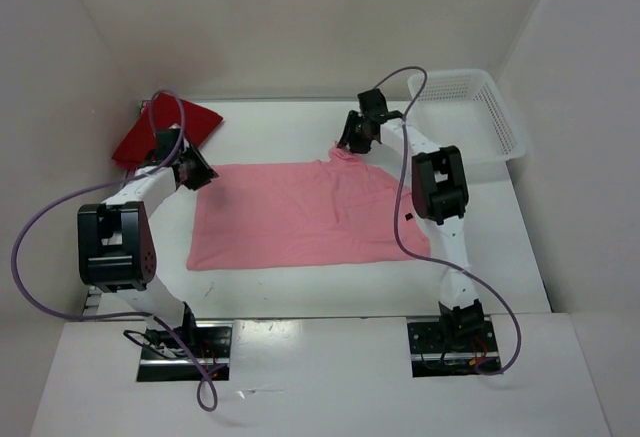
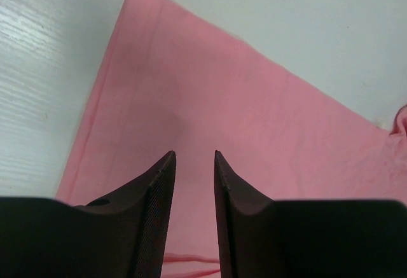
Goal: Fold and stack the t-shirts
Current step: Grap the side of the flattened tshirt furthest away from the robot with both arms
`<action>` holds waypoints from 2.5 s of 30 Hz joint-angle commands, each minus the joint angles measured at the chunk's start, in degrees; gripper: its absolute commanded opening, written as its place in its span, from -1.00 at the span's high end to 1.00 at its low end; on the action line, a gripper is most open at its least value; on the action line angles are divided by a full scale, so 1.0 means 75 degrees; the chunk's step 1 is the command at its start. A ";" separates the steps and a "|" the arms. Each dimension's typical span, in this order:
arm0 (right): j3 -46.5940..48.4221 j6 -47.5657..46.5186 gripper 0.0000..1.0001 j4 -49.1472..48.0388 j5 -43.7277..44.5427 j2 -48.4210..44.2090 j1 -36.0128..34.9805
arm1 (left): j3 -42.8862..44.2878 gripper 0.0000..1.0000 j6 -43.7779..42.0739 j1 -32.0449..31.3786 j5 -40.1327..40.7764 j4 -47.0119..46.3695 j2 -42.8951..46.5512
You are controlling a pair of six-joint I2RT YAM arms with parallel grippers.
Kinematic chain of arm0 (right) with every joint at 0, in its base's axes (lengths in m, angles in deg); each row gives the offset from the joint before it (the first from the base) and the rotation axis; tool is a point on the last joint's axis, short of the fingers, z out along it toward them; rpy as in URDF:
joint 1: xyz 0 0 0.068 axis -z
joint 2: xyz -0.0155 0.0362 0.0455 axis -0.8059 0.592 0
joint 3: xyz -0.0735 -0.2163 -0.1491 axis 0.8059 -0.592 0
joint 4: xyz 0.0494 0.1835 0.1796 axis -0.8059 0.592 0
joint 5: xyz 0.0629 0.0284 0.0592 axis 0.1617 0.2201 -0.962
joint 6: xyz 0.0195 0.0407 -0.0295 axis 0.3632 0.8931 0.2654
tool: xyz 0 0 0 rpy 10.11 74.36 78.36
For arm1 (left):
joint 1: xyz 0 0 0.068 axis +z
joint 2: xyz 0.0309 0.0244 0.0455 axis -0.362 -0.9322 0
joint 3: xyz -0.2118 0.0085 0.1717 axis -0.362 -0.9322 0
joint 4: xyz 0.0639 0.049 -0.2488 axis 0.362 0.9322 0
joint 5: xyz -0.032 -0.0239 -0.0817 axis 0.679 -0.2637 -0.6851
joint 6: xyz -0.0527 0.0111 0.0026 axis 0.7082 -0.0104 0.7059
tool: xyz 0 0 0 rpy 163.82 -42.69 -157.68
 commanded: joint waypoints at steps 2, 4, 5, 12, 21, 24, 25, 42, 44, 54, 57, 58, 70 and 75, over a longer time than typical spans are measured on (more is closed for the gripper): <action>0.0285 0.0068 0.01 0.0086 -0.0359 0.0042 -0.0426 | -0.0251 0.24 0.0096 -0.0012 -0.0178 -0.0147 0.0263; -0.0239 0.0068 0.01 0.0087 -0.0114 -0.0262 -0.0682 | -0.0333 0.24 0.0096 -0.0012 -0.0178 -0.0147 0.0426; -0.0510 0.0068 0.01 -0.0226 0.0003 -0.0461 -0.0765 | -0.0333 0.24 0.0096 -0.0012 -0.0178 -0.0147 0.0427; -0.1905 0.0232 0.01 -0.0300 0.1116 -0.1645 -0.1363 | -0.0556 0.24 0.0096 -0.0012 -0.0248 -0.0076 0.0731; -0.3208 0.0373 0.56 -0.0569 0.2920 -0.3205 -0.1832 | -0.0966 0.24 0.0236 -0.0012 -0.0553 -0.0287 0.0814; -0.2918 0.0373 0.56 -0.0336 0.3577 -0.3381 -0.1623 | -0.0966 0.24 0.0236 -0.0012 -0.0449 -0.0287 0.0814; -0.2764 0.0373 0.56 -0.0091 0.3938 -0.3381 -0.1621 | -0.0873 0.24 0.0167 -0.0012 -0.0343 -0.0287 0.0814; -0.2891 -0.0165 0.10 -0.0440 0.2158 -0.3474 -0.0993 | 0.0276 0.24 -0.0010 0.0258 0.0163 0.0064 -0.0133; -0.2810 -0.0237 0.57 -0.0301 0.2301 -0.3300 -0.0511 | 0.0370 0.24 0.0060 0.0258 -0.0013 -0.0017 -0.0334; -0.0820 -0.0600 0.05 0.0097 0.1387 -0.1133 0.0218 | 0.0733 0.22 -0.0010 0.0258 0.0314 -0.0088 -0.0978; 0.0187 -0.0506 0.03 0.0297 0.1189 -0.0500 0.0218 | 0.0885 0.18 -0.0010 0.0258 0.0314 -0.0158 -0.1143; 0.0330 -0.0506 0.03 0.0298 0.1188 -0.0266 0.0149 | 0.0885 0.15 -0.0010 0.0258 0.0395 -0.0158 -0.1143; 0.0813 -0.0085 0.77 0.0534 0.1234 0.0323 -0.0086 | 0.1225 0.13 -0.0092 0.0258 0.0490 -0.0088 -0.1296; -0.0066 0.0068 1.00 0.0205 0.2391 -0.0951 -0.0086 | 0.1296 0.13 -0.0092 0.0258 0.0631 -0.0088 -0.1365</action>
